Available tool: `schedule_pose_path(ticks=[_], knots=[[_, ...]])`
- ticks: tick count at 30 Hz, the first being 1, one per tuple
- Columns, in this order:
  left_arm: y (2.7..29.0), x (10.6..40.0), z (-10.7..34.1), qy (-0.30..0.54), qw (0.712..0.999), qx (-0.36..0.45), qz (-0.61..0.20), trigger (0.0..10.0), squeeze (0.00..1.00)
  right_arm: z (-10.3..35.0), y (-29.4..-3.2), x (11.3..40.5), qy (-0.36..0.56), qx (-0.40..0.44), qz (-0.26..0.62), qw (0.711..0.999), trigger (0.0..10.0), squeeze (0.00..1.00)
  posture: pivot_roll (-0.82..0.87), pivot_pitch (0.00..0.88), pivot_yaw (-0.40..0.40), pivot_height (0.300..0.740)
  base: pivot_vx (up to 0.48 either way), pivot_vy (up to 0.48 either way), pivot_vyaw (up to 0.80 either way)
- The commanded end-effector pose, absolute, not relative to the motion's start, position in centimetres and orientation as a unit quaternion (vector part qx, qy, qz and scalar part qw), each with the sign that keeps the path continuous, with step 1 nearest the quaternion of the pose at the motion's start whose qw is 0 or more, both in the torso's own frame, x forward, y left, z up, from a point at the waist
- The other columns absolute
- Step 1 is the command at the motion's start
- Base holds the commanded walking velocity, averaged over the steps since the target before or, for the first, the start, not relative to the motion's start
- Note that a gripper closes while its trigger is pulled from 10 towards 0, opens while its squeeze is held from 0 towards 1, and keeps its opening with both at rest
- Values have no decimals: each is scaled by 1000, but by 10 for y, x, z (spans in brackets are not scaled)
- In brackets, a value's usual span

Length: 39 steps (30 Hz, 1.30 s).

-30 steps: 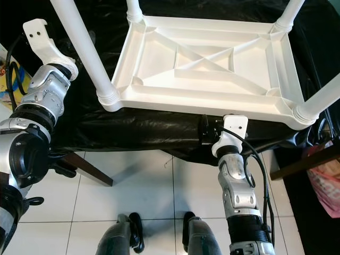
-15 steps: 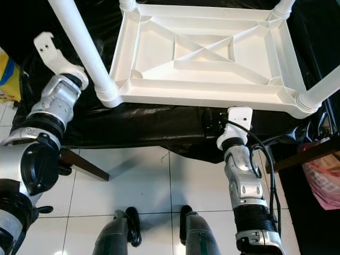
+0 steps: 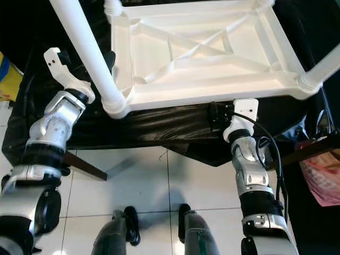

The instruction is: Building children table

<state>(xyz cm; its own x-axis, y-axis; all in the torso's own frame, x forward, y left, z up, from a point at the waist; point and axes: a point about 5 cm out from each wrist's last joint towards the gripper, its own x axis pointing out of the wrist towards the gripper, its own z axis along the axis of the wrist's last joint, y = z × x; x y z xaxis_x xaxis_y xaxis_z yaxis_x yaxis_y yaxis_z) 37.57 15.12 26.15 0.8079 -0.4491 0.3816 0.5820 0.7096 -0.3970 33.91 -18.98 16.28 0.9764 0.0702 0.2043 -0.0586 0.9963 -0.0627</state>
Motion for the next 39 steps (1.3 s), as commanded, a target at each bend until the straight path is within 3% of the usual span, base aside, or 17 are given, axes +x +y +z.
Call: schedule_pose_path(ticks=[1,5,17,24,28,35,39], knots=[[118,331,274,-225,692,-171,-665,10000,0,140,-186,337,-53,-30,48,997,10000,0,-77,285,-8,740,0,0,0],[107,313,280,-242,675,-180,-673,10000,0,140,-182,344,-48,-39,69,996,10000,0,-76,265,-1,740,0,0,0],[78,276,271,-242,665,-244,-663,10000,0,142,-170,361,-46,-48,92,994,10000,0,-45,215,14,740,0,0,0],[68,268,270,-237,664,-263,-659,10000,0,143,-167,366,-44,-52,98,993,10000,0,-35,201,23,740,0,0,0],[44,260,270,-240,668,-288,-643,10000,0,148,-151,379,-34,-56,113,991,10000,0,-23,187,36,740,0,0,0],[30,256,273,-239,666,-300,-640,10000,0,148,-133,384,-28,-38,120,992,10000,0,-9,174,37,740,0,0,0],[28,259,272,-243,681,-291,-627,10000,0,148,-128,385,-30,-33,110,993,10000,0,-6,171,38,740,0,0,0]])
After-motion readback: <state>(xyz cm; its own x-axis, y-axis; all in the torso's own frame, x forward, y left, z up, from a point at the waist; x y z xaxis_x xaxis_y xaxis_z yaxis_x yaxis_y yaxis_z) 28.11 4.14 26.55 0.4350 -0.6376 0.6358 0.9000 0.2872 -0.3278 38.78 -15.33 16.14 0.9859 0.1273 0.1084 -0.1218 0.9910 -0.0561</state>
